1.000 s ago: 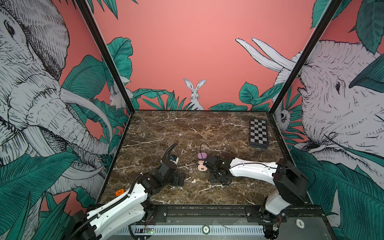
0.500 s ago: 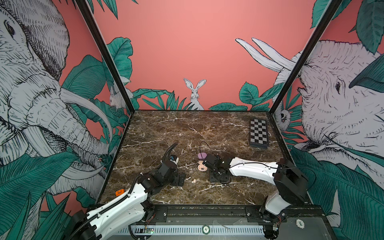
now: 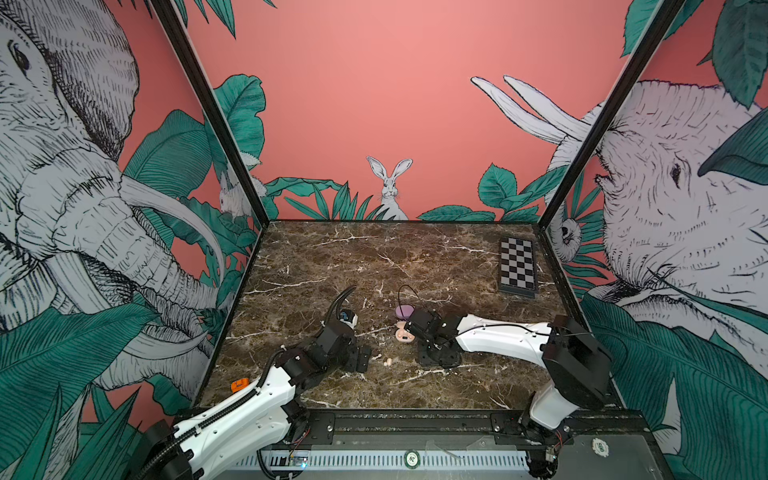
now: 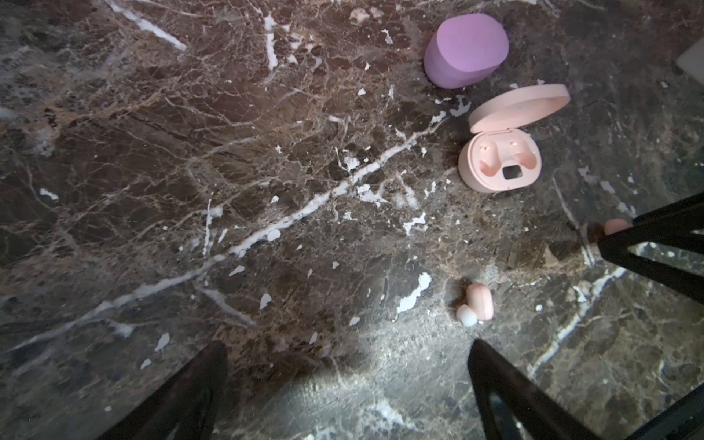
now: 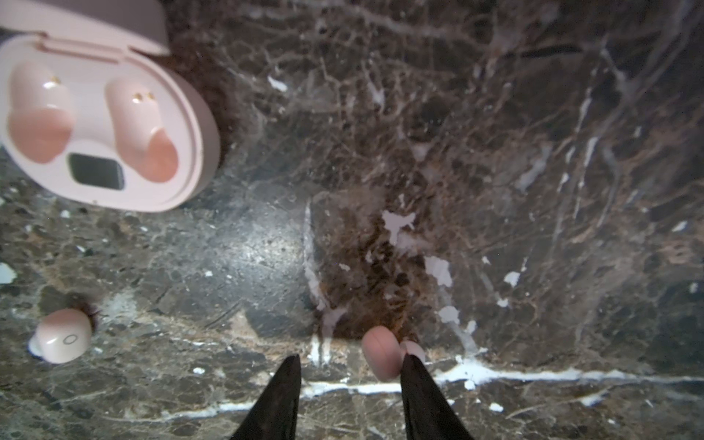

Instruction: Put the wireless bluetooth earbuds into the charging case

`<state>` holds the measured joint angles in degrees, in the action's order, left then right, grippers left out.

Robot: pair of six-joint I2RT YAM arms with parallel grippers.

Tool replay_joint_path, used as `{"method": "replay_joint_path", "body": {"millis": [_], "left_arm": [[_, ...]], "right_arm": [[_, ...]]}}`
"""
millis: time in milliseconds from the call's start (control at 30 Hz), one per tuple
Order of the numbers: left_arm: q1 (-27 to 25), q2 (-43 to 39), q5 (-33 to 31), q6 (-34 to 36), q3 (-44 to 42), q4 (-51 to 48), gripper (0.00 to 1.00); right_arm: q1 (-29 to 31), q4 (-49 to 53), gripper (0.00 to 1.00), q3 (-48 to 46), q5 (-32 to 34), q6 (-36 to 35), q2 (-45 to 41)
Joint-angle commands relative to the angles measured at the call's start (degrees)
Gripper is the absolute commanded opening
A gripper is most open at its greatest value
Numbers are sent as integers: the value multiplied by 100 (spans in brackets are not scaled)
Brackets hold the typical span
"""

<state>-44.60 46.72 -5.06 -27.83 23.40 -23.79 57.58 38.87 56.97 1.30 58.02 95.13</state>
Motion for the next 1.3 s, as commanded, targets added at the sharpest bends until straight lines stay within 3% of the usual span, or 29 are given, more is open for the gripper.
{"method": "replay_joint_path", "body": {"millis": [0,1267], "left_arm": [[-30,29,22,-30,-76,85,99],[-23,248,26,-38,-53,147,99]], "right_arm": [[-16,198,43,-2,137,-63,79],[-23,469,29,95,566,-291,303]]}}
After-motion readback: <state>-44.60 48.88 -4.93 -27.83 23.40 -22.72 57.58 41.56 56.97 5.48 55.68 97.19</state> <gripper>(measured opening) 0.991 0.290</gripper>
